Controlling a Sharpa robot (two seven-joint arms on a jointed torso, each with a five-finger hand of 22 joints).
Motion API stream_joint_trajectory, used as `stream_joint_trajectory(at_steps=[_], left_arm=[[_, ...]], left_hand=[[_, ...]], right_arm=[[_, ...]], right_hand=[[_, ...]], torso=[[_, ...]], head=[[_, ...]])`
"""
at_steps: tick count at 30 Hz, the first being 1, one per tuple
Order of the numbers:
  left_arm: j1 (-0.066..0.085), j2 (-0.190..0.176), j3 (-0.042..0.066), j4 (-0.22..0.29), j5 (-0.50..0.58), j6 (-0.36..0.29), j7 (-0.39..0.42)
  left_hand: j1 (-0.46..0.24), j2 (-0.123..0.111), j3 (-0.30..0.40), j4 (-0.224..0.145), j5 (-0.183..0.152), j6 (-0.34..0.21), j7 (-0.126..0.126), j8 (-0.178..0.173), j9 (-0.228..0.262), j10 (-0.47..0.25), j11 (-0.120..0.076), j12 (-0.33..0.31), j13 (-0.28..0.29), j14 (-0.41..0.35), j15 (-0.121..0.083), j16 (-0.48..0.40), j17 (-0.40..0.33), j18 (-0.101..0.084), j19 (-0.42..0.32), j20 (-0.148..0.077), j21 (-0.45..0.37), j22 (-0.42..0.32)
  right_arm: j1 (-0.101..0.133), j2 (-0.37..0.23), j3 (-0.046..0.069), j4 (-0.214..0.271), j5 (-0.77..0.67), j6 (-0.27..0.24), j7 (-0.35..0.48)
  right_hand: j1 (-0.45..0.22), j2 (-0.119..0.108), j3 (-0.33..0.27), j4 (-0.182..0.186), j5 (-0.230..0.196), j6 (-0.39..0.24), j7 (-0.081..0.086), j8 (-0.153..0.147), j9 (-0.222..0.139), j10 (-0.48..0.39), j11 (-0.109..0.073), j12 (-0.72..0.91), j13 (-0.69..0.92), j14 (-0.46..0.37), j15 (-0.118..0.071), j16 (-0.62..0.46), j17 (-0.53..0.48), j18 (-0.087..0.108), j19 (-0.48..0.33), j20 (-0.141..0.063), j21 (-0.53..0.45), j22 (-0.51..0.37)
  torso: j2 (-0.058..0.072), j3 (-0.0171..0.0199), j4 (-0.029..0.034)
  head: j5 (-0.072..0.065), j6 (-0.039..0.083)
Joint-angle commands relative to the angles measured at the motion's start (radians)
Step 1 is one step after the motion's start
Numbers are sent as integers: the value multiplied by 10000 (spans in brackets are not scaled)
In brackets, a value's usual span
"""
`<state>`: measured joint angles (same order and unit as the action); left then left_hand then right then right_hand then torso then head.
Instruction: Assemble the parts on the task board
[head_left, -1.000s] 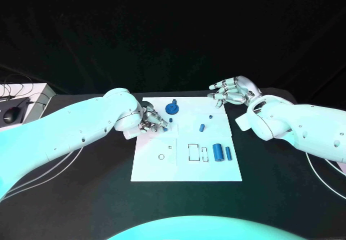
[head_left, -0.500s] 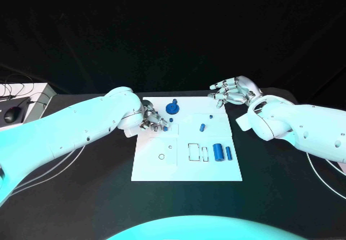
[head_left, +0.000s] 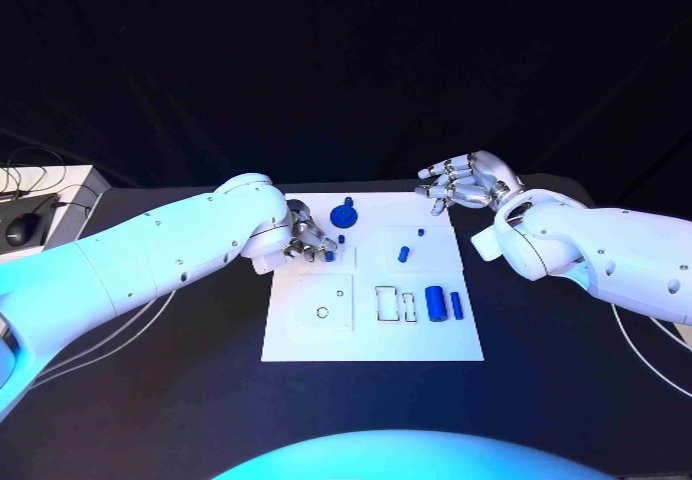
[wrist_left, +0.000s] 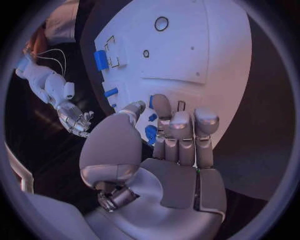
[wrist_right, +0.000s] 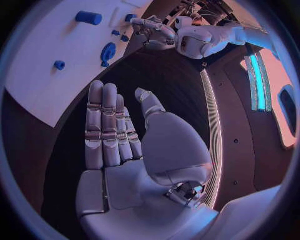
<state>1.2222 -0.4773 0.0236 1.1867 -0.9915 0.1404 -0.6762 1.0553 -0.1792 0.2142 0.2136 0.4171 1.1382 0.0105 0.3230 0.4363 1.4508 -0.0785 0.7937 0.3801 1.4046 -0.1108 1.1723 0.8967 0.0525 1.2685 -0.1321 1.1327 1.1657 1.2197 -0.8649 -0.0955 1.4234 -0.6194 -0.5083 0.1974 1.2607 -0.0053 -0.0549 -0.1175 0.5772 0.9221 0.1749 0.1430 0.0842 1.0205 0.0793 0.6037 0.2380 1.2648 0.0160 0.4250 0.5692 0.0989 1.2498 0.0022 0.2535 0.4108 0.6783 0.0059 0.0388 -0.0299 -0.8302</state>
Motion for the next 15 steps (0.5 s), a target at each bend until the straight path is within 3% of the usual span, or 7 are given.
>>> stream_joint_trajectory(at_steps=[1, 15], left_arm=[[8, 53, -2, -17, -4, 188, -11], [8, 100, -25, -138, 12, 352, -33]], left_hand=[[40, 168, -245, 62, -55, -101, 4, 70, -8, -9, -3, 68, -20, -6, -48, -1, 15, 21, 37, 3, -27, 13], [442, 507, -768, -395, -77, -124, -19, 161, -32, 15, -16, 90, -84, 9, -49, 19, 70, 9, 55, 11, -12, 92]], right_arm=[[-3, 2, 4, 8, -82, 101, 47], [-3, 8, 4, 3, -84, 114, 41]], right_hand=[[-69, 20, 28, -25, 67, 0, 52, -32, -10, -45, 18, -58, -16, -11, 22, -32, -13, -116, -79, 13, 68, -9], [-69, 20, 28, -25, 67, 0, 52, -32, -10, -45, 18, -58, -16, -11, 22, -32, -13, -116, -79, 13, 68, -9]], torso=[[-6, 0, 7], [-9, -7, 3]], head=[[-2, 2], [-17, -17]])
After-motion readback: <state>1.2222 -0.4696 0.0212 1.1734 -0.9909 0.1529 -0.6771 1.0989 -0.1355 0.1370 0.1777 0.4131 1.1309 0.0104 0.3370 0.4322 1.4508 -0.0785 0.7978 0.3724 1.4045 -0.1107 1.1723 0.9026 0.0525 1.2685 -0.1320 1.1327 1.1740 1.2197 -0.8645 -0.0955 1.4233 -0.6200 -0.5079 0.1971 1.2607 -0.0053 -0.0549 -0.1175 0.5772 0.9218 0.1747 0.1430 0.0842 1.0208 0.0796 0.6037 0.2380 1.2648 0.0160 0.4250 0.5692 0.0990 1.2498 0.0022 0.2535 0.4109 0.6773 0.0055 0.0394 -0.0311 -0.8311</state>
